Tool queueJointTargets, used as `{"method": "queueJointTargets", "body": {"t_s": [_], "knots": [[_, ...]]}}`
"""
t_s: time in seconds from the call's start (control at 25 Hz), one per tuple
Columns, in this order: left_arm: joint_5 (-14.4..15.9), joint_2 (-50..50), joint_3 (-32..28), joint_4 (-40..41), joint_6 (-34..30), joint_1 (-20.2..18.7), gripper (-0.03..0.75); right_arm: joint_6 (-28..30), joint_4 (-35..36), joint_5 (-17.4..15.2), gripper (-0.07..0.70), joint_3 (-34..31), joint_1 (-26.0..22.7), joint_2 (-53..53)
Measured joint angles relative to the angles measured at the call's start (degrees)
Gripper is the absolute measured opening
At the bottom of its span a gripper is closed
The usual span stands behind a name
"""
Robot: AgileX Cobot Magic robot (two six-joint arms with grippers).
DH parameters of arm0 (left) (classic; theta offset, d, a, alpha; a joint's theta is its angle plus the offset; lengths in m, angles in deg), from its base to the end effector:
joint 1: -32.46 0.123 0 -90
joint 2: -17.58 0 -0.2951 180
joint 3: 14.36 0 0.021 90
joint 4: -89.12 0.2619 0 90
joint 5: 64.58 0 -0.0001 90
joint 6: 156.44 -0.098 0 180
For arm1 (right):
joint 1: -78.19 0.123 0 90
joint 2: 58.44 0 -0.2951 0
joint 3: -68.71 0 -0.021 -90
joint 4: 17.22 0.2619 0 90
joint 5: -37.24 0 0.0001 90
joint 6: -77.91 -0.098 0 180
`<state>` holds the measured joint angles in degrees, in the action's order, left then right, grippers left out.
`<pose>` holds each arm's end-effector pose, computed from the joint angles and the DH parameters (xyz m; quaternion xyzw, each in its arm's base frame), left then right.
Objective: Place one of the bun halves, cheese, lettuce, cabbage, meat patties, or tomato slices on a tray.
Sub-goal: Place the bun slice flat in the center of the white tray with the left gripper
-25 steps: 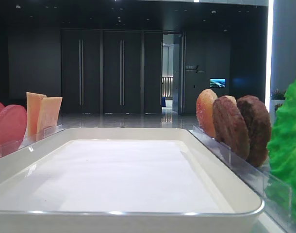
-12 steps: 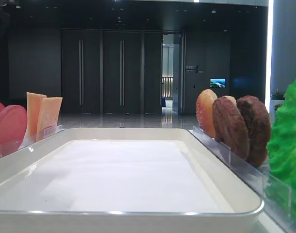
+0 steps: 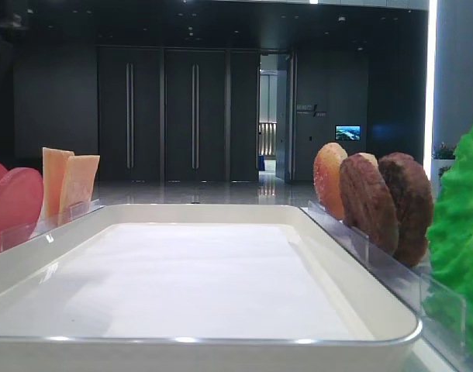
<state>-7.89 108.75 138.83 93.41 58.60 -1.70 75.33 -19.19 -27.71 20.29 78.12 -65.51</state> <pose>0.2155 -0.1388 0.2163 0.0114 0.9983 0.0001 0.0565 -0.0045 -0.0030 0.2753 0.0215 0.8675 -0.0063 0.4969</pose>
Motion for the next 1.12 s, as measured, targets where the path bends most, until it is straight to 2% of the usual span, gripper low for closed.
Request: {"method": "queueJointTargets", "body": {"t_s": [0.2, 0.44, 0.6, 0.84, 1.0, 1.12], "knots": [[-0.04, 1.33, 0.0, 0.04, 0.0, 0.0, 0.594, 0.0, 0.0, 0.0, 0.399, 0.0, 0.0, 0.0], [-0.17, 2.6, 0.0, 0.31, -0.7, 0.0, 0.533, 0.0, 0.0, 0.0, 0.399, 0.0, 0.0, 0.0], [-0.24, 2.6, 0.0, 1.63, -0.76, 0.0, 0.403, 0.0, 0.0, 0.0, 0.399, 0.0, 0.0, 0.0], [2.93, 2.6, 0.0, 3.49, -1.05, 0.0, 0.18, 0.0, 0.0, 0.0, 0.399, 0.0, 0.0, 0.0], [5.24, 2.6, 0.0, 4.53, -1.56, 0.0, 0.147, 0.0, 0.0, 0.0, 0.399, 0.0, 0.0, 0.0], [5.49, 2.6, 0.0, 4.55, -2.32, 0.0, 0.146, 0.0, 0.0, 0.0, 0.399, 0.0, 0.0, 0.0]]}}
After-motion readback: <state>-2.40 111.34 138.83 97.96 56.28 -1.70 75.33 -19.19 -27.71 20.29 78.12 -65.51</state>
